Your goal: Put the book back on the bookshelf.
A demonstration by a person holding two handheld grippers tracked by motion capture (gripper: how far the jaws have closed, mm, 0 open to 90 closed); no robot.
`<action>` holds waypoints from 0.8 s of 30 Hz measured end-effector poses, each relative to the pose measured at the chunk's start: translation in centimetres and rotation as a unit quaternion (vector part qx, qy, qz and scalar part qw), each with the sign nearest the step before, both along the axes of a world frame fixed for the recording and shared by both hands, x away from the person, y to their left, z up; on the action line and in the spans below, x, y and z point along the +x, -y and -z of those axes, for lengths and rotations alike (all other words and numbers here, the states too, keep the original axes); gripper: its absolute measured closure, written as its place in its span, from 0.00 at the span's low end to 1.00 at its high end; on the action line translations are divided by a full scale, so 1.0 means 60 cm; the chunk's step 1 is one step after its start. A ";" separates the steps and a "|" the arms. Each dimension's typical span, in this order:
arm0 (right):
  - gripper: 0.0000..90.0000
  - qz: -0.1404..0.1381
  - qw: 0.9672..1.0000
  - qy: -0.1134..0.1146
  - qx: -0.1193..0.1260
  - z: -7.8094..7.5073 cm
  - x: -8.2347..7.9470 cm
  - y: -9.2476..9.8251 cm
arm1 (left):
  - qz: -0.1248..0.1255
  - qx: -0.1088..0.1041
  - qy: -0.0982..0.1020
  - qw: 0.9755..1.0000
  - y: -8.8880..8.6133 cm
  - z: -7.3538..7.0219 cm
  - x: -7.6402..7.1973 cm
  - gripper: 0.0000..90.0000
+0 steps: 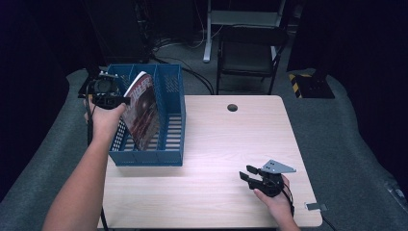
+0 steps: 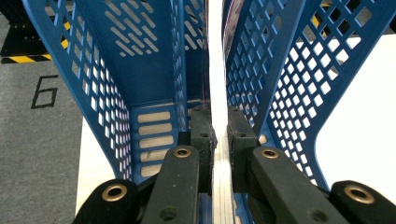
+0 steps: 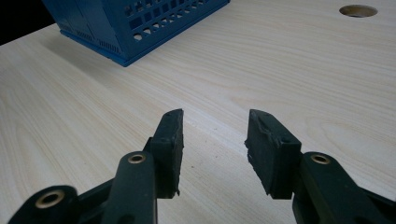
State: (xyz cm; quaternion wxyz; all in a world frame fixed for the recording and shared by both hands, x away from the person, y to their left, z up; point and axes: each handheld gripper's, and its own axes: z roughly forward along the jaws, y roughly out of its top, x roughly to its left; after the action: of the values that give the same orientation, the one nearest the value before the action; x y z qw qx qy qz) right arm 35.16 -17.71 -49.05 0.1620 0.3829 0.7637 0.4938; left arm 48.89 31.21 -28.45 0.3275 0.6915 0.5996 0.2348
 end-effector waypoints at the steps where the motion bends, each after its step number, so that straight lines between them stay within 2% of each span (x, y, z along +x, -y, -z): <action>1: 0.62 0.000 1.000 0.000 0.000 0.000 0.000 0.000 | -0.001 0.000 0.003 1.000 0.000 -0.004 0.002 0.94; 4: 0.62 0.000 1.000 -0.002 -0.002 -0.001 0.000 0.001 | -0.009 -0.004 0.011 1.000 -0.001 -0.007 0.004 0.94; 10: 0.62 0.001 1.000 0.002 0.003 -0.004 -0.002 0.003 | -0.017 -0.012 0.013 1.000 -0.002 -0.008 0.011 0.94; 16: 0.62 0.003 1.000 0.001 0.003 -0.005 -0.003 0.005 | -0.040 -0.018 0.026 0.999 0.004 0.000 0.020 0.94; 21: 0.62 0.003 1.000 0.004 0.007 -0.005 -0.003 0.008 | -0.049 -0.016 0.037 0.998 0.008 0.001 0.026 0.94; 24: 0.62 0.003 1.000 0.003 0.006 -0.007 -0.003 0.009 | -0.052 -0.012 0.033 0.998 0.010 0.004 0.031 0.94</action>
State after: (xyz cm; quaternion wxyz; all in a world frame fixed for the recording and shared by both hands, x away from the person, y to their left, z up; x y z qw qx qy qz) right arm 34.98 -18.28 -48.66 0.1635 0.3848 0.7593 0.4987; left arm 50.73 30.59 -28.70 0.3428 0.6470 0.6268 0.2666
